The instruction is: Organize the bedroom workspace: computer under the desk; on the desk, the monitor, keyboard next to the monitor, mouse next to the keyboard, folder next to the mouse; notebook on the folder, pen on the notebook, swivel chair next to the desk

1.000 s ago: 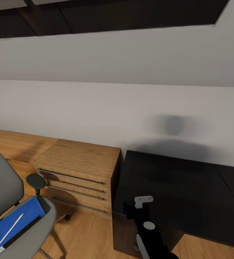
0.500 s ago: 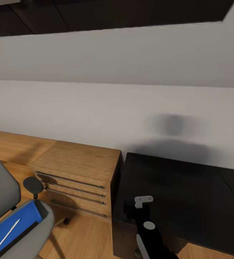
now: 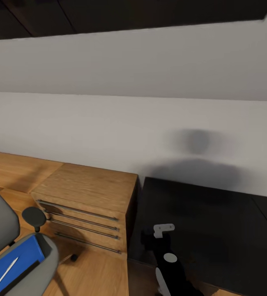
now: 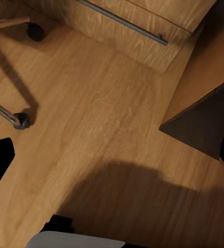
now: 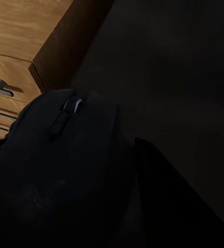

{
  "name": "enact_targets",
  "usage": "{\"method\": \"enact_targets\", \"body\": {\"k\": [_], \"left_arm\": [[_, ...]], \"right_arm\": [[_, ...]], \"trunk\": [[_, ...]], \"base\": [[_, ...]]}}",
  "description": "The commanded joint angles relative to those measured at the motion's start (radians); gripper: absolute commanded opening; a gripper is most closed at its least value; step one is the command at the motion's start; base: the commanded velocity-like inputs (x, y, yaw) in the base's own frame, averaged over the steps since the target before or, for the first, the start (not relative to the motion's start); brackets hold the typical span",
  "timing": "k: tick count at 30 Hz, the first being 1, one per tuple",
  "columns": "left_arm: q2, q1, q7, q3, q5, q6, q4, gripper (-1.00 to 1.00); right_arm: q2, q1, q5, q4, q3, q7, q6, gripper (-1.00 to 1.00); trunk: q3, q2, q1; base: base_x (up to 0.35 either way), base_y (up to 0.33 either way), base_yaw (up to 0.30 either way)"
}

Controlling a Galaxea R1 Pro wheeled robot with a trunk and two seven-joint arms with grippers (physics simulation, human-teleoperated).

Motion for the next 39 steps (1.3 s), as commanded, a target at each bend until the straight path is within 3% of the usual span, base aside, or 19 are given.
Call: {"method": "enact_targets", "body": {"k": [1, 12, 39], "left_arm": [[0.000, -0.001, 0.001, -0.003, 0.004, -0.003, 0.000, 1.00], [-0.001, -0.001, 0.001, -0.002, 0.005, -0.003, 0.000, 1.00], [-0.002, -0.001, 0.005, -0.002, 0.007, -0.003, 0.000, 1.00]], "right_arm": [[0.000, -0.001, -0.008, -0.001, 0.002, -0.009, 0.004, -1.00], [0.000, -0.001, -0.006, 0.002, 0.001, -0.010, 0.004, -1.00], [0.000, -0.001, -0.006, 0.002, 0.002, -0.018, 0.016, -1.00]], "trunk": [[-0.001, -0.001, 0.000], [-0.001, -0.001, 0.000], [-0.086, -0.190, 0.104]], "base": [[0.138, 0.000, 0.000], [0.035, 0.000, 0.000], [0.000, 0.000, 0.000]]}}
